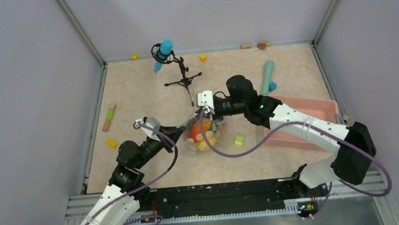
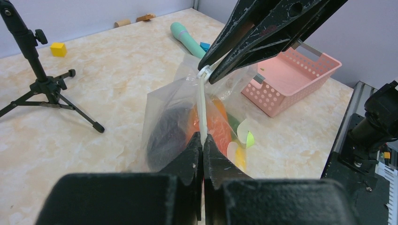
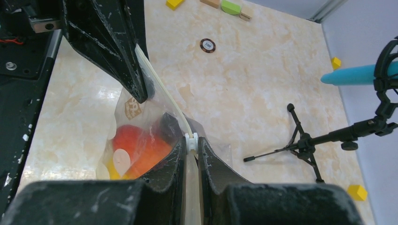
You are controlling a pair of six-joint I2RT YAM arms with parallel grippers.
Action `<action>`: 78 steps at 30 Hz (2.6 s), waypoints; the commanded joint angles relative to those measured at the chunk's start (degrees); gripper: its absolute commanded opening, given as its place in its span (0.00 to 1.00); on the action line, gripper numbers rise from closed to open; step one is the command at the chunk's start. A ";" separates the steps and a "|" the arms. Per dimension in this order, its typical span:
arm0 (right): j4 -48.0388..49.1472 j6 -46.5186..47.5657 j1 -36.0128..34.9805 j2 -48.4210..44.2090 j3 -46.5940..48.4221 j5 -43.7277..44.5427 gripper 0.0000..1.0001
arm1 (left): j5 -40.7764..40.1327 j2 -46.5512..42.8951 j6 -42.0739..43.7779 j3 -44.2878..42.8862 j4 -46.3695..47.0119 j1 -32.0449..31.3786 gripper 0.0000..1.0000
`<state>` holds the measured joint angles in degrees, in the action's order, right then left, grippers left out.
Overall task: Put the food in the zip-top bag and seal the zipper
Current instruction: Zip the zipper food storage bag at the center of the board.
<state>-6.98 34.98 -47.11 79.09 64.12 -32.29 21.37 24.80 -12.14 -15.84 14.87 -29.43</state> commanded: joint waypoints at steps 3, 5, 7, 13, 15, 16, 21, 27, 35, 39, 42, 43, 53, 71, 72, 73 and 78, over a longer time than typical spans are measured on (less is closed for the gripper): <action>0.74 2.65 1.94 -2.79 -0.68 11.38 0.00 | -2.96 -3.53 -1.12 0.43 1.76 -0.12 0.00; 0.62 3.16 2.09 -3.03 -0.91 12.40 0.00 | -4.25 -4.30 -1.36 0.66 1.53 -0.12 0.00; 0.37 3.59 2.37 -3.28 -1.06 13.19 0.00 | -5.83 -4.91 -1.77 0.95 1.41 -0.16 0.00; 0.29 4.98 2.77 -3.26 -1.52 15.83 0.00 | -6.01 -5.79 -1.99 1.33 1.18 -0.15 0.00; 0.14 5.51 3.02 -2.96 -1.62 16.95 0.00 | -6.80 -5.81 -2.09 1.25 0.98 -0.15 0.00; 0.15 5.73 3.14 -2.83 -1.57 17.60 0.00 | -7.21 -5.97 -2.14 1.25 0.88 -0.17 0.00; 0.13 6.39 3.51 -2.36 -1.54 20.22 0.00 | -8.16 -6.10 -2.53 1.41 0.44 -0.18 0.00; 0.23 6.70 3.95 -2.69 -1.85 22.86 0.00 | -8.86 -7.19 -2.94 1.92 0.27 -0.14 0.00; 0.35 7.54 4.39 -3.59 -2.70 25.70 0.00 | -9.28 -8.84 -3.54 3.04 0.41 -0.19 0.00; 0.37 7.72 4.64 -3.59 -2.84 27.00 0.00 | -10.28 -9.49 -3.70 3.18 -0.14 -0.17 0.00; 0.38 8.08 5.02 -3.67 -3.01 27.73 0.00 | -10.76 -9.88 -3.68 3.11 -0.52 -0.16 0.00; 0.33 8.11 5.04 -3.69 -3.04 27.90 0.00 | -10.95 -9.94 -3.68 3.17 -0.58 -0.17 0.00; 0.23 8.90 5.91 -3.75 -3.45 31.13 0.00 | -14.25 -10.04 -4.10 3.35 -0.45 -0.17 0.00; 0.16 10.02 7.22 -3.21 -3.77 33.66 0.00 | -17.90 -11.40 -5.06 2.92 -2.88 -0.12 0.00; 0.14 9.93 7.24 -3.04 -3.65 33.99 0.00 | -18.08 -11.66 -5.15 2.90 -2.98 -0.16 0.00; 0.16 9.94 7.38 -2.91 -3.63 34.26 0.00 | -18.28 -11.98 -5.25 2.98 -3.14 -0.18 0.00; 0.40 10.15 7.91 -2.11 -3.53 34.85 0.00 | -19.56 -13.74 -5.81 3.34 -4.06 -0.14 0.00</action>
<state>-7.73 43.99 -41.45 77.60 60.36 -2.87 4.78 13.04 -16.86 -12.49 8.19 -29.69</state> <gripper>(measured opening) 0.091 0.010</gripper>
